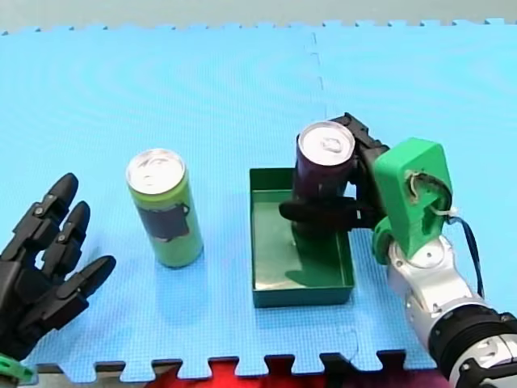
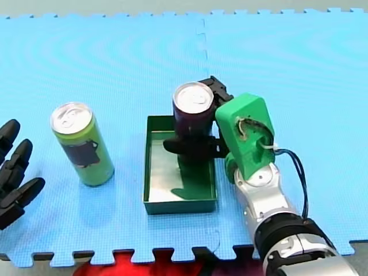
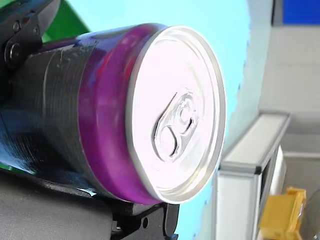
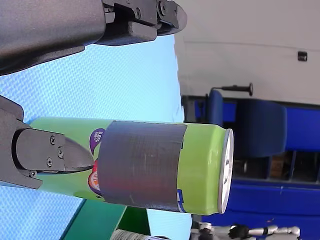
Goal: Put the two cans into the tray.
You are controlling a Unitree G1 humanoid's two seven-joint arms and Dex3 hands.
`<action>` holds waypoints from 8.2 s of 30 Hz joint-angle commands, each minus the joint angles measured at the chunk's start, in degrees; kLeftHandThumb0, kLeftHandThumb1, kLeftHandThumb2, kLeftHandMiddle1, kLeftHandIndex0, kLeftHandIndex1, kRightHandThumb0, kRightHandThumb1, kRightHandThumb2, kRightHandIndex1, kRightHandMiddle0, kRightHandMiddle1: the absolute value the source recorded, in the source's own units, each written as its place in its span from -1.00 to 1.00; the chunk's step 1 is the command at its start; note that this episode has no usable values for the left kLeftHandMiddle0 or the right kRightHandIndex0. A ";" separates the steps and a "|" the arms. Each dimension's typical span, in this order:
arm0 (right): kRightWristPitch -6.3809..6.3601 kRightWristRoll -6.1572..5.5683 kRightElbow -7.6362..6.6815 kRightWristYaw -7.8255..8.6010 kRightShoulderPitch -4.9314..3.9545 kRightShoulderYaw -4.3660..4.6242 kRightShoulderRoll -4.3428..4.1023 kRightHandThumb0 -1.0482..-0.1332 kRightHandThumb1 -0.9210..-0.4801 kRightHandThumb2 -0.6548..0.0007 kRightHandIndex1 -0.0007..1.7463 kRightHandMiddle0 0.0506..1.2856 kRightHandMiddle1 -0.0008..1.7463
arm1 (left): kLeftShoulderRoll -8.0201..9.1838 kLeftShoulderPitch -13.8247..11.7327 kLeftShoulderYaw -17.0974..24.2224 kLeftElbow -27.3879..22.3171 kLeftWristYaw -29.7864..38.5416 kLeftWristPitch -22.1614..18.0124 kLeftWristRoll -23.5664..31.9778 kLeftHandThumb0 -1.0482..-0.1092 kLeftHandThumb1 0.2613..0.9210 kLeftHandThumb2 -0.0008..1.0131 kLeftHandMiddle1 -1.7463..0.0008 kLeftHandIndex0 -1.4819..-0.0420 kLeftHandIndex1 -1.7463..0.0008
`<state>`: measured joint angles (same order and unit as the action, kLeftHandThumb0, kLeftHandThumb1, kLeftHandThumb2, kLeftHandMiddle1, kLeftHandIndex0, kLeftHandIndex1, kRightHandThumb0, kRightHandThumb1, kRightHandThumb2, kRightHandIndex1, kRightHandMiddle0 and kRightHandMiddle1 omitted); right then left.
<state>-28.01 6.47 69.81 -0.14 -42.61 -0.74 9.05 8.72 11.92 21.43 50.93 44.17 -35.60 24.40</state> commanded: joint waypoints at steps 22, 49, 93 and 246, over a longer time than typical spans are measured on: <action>-3.02 -1.16 -0.07 -0.23 2.12 0.12 0.31 -0.15 -0.51 0.99 1.00 -0.21 1.00 | 0.17 -1.01 0.05 -0.45 0.01 -1.03 0.13 -1.00 1.00 -0.54 0.99 0.81 1.00; -0.08 3.63 -0.18 -3.97 1.22 4.04 -1.28 -0.87 -0.29 1.00 -1.00 -0.86 -1.00 | 0.30 -0.82 0.05 0.13 -0.06 -1.59 -0.14 -1.00 1.00 -0.52 0.99 0.80 1.00; 0.67 1.63 -7.10 10.69 3.46 4.83 -10.66 -0.72 0.14 1.00 -1.00 -0.94 -1.00 | 1.66 0.95 0.83 2.47 1.67 -2.44 0.21 -1.00 1.00 -0.46 1.00 0.80 1.00; -10.44 -6.00 -2.96 18.22 7.97 -3.75 -15.83 -0.07 0.35 1.00 -1.00 -0.90 -1.00 | -0.97 9.91 -7.70 -0.39 -13.18 11.88 -7.82 0.14 -0.10 -0.99 0.99 0.76 0.99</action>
<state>-38.00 0.56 66.89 18.31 -34.45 -4.34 -6.40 7.48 21.41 13.68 50.05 30.81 -23.93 16.67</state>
